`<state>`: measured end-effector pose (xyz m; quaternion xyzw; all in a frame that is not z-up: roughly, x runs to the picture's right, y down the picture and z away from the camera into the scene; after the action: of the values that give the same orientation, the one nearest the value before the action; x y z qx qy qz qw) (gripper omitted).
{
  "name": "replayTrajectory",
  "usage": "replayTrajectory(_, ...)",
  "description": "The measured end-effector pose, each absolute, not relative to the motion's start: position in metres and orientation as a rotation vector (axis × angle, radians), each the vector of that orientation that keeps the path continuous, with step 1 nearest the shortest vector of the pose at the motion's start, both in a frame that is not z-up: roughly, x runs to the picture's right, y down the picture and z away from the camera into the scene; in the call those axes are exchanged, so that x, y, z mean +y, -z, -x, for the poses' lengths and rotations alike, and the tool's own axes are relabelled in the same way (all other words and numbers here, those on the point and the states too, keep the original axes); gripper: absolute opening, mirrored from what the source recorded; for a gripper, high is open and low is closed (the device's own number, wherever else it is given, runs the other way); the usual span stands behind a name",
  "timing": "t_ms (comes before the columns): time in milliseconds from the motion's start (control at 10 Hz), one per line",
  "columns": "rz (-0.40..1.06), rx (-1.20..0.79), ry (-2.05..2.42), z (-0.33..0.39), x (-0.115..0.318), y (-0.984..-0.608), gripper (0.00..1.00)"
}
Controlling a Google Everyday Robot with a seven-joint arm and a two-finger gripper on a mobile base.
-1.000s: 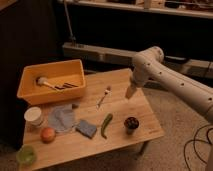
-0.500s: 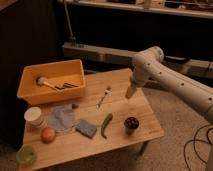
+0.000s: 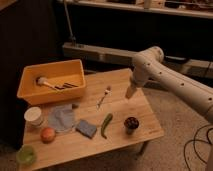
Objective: Place fork in plastic cup
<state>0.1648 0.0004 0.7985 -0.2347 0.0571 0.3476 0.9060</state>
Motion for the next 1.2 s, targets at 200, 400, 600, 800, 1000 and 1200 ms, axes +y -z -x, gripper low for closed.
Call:
replayTrajectory(200,0.484,0.118,-0.718,-0.165,0.000,-0.798,0.72)
replayTrajectory(400,0.484,0.118,-0.718,-0.165,0.000,-0.798,0.72)
replayTrajectory(600,0.484,0.119,-0.721,-0.165,0.000,-0.799,0.72)
replayTrajectory(800,0.493,0.113,-0.738,-0.161,-0.007,-0.802,0.72)
replayTrajectory(1000,0.493,0.104,-0.783,-0.133,-0.025,-0.810,0.72)
replayTrajectory(1200,0.481,0.114,-0.865,-0.106,-0.041,-0.819,0.72)
